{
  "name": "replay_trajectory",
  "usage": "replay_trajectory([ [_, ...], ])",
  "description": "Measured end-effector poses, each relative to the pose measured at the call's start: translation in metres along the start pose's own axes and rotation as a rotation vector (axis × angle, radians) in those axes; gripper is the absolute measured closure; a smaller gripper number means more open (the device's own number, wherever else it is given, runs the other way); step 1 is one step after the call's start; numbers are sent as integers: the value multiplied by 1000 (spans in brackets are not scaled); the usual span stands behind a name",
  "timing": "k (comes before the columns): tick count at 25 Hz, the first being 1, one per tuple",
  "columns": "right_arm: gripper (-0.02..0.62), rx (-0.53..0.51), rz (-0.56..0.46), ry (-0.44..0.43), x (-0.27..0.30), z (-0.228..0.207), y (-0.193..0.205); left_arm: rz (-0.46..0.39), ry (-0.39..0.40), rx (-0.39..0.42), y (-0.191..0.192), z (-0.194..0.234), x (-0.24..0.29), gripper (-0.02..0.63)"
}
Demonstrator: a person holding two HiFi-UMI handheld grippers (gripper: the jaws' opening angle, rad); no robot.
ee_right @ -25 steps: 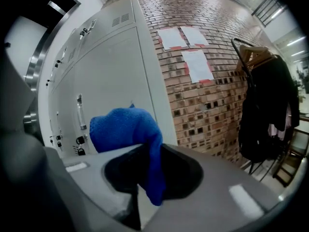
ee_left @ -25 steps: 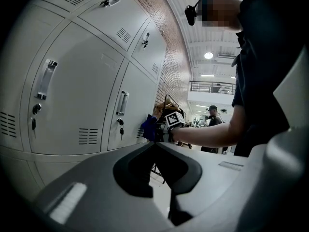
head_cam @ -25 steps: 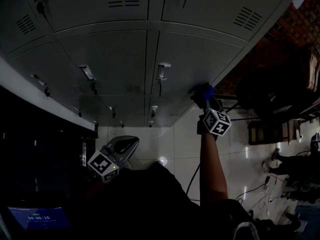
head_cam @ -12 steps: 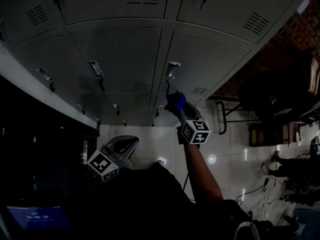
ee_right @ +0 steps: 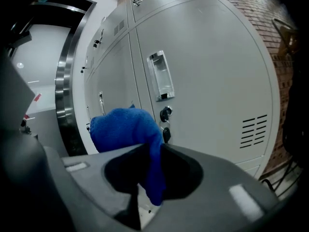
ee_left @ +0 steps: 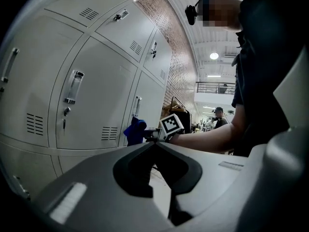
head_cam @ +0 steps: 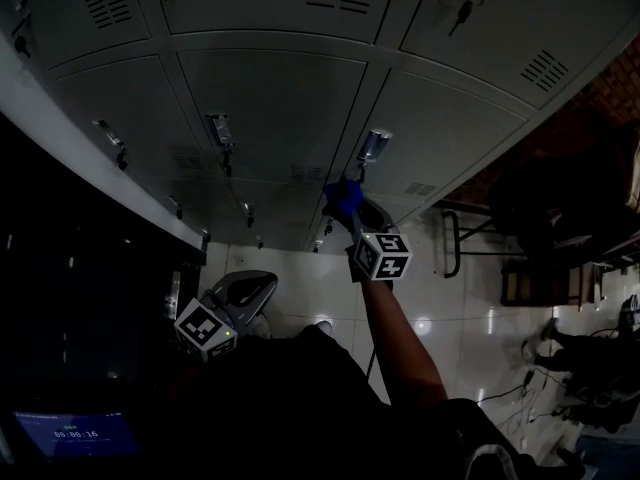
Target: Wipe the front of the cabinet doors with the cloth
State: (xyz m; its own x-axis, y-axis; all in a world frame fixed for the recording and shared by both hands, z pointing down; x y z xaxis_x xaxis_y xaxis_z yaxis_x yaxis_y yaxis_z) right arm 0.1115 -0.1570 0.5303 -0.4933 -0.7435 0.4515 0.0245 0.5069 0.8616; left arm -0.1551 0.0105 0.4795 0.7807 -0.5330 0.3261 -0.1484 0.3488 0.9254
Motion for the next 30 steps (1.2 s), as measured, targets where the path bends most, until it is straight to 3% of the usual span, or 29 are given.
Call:
replay_trajectory([
  [12, 526, 38, 31, 74, 25, -36, -4, 2, -6, -32, -8, 4, 4, 606],
  [30, 526, 91, 6, 202, -21, -123, 3, 32, 43, -17, -10, 0, 46, 606],
])
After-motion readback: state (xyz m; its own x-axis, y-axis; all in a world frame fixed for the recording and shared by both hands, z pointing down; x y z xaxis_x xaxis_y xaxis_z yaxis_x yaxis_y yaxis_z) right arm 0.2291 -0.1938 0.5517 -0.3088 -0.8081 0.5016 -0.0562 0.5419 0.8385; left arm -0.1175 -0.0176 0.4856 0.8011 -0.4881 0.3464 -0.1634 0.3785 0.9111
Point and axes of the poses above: the fingertips, and each gripper's own axes: x forward along the fingers, z to its left, y out of its underside, the point moved 9 cm from there along -x, backward along the fingers, and after that the axes turned 10 degrees about z, right-handed, at the moved point
